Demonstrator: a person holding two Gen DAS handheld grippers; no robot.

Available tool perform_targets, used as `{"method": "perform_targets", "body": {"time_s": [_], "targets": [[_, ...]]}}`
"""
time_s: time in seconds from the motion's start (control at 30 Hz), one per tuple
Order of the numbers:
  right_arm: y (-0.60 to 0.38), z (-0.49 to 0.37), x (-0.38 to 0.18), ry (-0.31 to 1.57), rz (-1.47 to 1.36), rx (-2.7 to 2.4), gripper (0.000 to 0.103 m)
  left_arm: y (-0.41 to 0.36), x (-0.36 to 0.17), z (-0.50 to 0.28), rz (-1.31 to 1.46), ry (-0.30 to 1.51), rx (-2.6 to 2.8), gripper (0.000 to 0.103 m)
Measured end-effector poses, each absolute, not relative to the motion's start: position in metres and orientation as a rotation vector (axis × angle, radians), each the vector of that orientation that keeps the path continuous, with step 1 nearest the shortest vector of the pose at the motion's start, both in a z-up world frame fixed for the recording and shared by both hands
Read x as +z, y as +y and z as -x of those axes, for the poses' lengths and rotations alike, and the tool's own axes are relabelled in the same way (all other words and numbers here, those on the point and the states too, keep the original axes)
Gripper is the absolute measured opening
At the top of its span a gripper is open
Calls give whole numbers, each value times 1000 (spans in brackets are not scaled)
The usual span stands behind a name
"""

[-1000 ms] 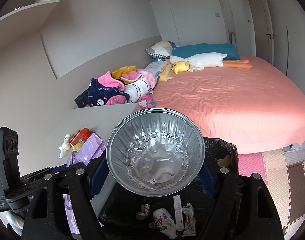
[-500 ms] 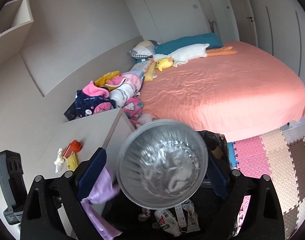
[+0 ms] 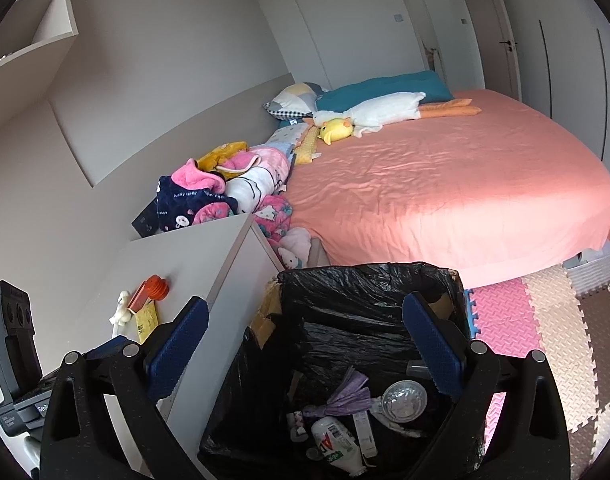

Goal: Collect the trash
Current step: 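Carry the purple bag and foil bowl over the trash bag and open both tools, then move the left tool to the white spray bottle while the right tool approaches the yellow snack packet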

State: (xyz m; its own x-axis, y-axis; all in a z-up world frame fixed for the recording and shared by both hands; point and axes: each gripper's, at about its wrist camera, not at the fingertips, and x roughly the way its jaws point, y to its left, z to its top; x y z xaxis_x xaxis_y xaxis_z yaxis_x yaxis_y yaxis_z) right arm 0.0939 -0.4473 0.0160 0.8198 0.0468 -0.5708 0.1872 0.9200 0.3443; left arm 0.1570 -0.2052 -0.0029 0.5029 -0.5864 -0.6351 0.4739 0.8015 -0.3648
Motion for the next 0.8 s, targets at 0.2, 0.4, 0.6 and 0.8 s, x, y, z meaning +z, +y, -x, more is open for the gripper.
{"method": "perform_targets", "body": {"time_s": [0.2,0.4,0.6,0.8], "targets": [[-436,-98,16,621,-387,-47,97,-200,-1,-156,136,802,-622,93],[-419,-102,18,611,-347,-17,97,-189,-3,-158,124,793,-587,93],[-406,-107,19,592,-312,-15,97,-173,-3,-162,116,790,-543,93],[-392,-113,17,597,-289,9,97,-151,-5,-166,130,785,-501,93]]}}
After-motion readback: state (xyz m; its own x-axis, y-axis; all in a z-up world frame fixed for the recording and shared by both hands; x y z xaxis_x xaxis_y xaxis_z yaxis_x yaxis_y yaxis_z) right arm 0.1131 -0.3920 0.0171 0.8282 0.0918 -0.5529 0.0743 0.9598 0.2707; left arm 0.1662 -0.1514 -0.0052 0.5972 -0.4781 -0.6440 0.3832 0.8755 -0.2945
